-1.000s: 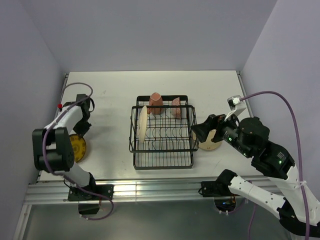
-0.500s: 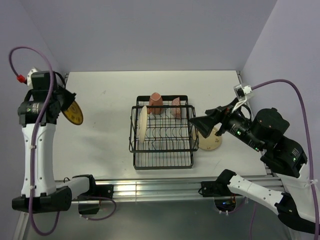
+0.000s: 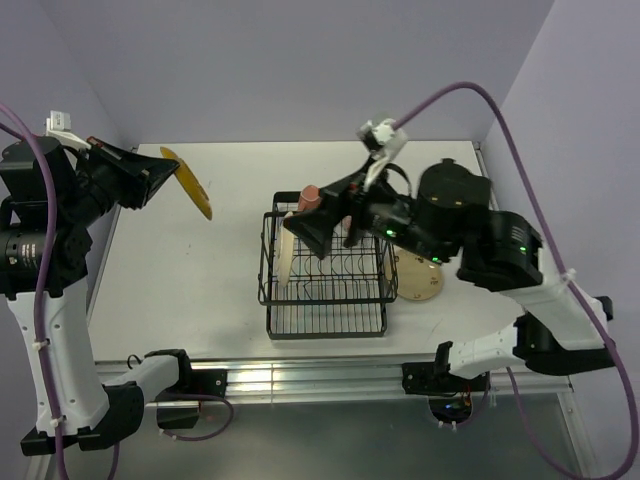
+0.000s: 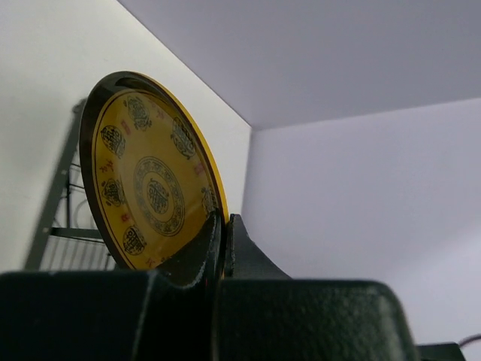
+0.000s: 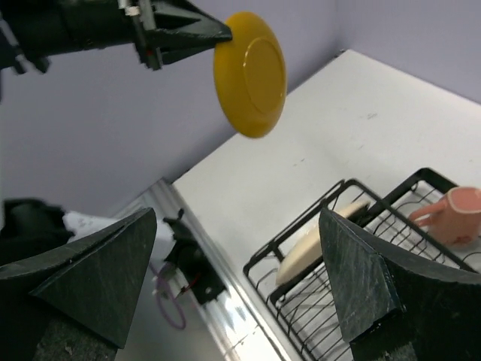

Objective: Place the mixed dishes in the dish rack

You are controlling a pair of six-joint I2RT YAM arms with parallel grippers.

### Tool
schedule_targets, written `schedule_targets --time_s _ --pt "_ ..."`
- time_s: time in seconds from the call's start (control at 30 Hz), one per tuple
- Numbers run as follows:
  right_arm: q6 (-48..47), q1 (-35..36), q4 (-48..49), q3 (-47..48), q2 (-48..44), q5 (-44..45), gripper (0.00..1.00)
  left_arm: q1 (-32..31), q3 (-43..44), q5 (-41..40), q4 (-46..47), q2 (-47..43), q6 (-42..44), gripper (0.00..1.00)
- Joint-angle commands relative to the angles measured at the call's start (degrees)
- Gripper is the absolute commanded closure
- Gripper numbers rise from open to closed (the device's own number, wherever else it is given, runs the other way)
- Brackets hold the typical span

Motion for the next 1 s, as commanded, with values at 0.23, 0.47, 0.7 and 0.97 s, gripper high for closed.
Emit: schedule_targets --time_s 0.23,0.47,0.7,0.97 --pt "-16.1 12.5 5.3 8.6 18.1 25.4 0.04 -0.1 -1.7 13.1 6.4 -3.2 -7.9 1.00" --pt "-22.3 14.1 14.3 4.8 19.7 27.6 0.10 -0.1 -5.2 16.5 8.2 -6.6 -11.5 1.00" --pt "-28.2 14.1 17.1 6.9 26.0 31.0 0.11 -0.1 -7.1 21.1 11.0 -8.9 -15.4 1.00" --pt "-34.0 14.1 28.4 1.9 26.0 38.4 0.32 -0.1 -7.1 24.1 12.4 -10.3 -17.8 1.00"
